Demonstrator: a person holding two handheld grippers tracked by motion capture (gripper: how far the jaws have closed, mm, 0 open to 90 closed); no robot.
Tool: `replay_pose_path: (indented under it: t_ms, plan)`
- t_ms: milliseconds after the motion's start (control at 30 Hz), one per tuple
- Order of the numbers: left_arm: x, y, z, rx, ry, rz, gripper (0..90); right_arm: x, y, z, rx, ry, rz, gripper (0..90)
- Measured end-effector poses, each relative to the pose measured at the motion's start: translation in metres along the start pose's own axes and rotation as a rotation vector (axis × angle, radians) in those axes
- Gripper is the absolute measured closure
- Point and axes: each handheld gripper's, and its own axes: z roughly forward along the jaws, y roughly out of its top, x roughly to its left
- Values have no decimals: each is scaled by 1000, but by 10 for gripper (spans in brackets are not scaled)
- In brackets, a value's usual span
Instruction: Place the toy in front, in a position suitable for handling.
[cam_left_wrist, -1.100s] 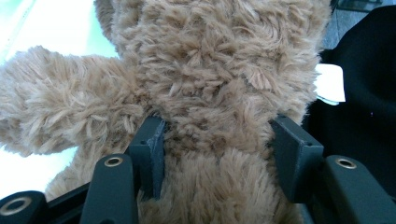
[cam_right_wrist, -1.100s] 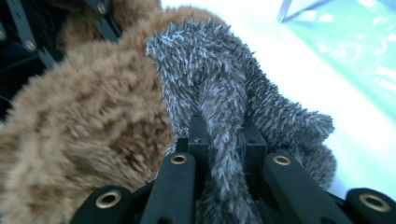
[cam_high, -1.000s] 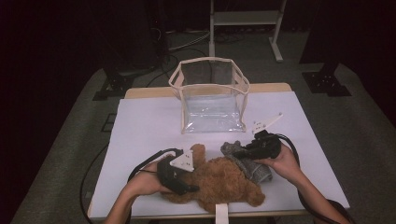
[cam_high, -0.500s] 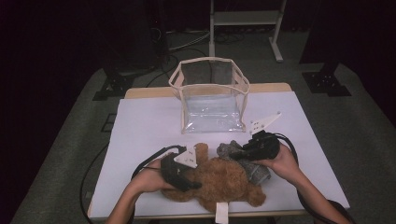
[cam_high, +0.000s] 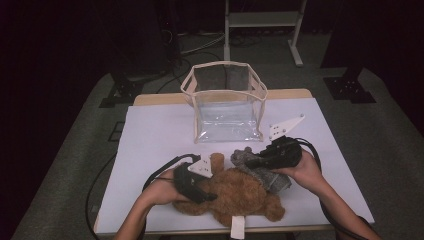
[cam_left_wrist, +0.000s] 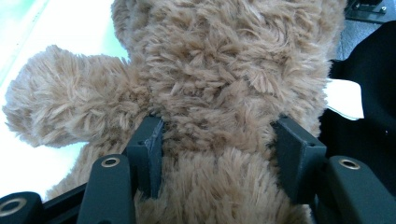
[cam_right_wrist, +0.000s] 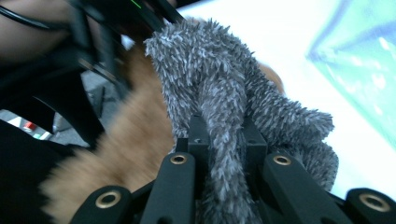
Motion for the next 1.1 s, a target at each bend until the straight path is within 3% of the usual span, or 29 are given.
replay_pose_path:
  t_ms: [167,300,400,533,767,867,933,1100]
  plan:
    - [4,4,3,-2,18,-11,413,20,13,12,46,38,-60,788]
    - [4,5,4,-8,29,-18,398,18,1,24,135,6,-56,789]
    - [3,6,-1,-9,28,-8,369,13,-10,25,121,17,-15,791]
    - [0,2,-18,-41,54,3,333,12,-14,24,123,-2,-16,791]
    - [-1,-30,-52,-60,107,-63,248,6,-19,19,117,-28,-3,790]
    - [-2,-44,-52,-75,102,-99,251,6,-19,18,116,-31,3,789]
    - [-3,-47,-45,-54,114,-89,305,9,-14,17,106,-27,-1,789]
    - [2,-40,-33,-58,134,-114,373,32,16,27,92,-1,-86,788]
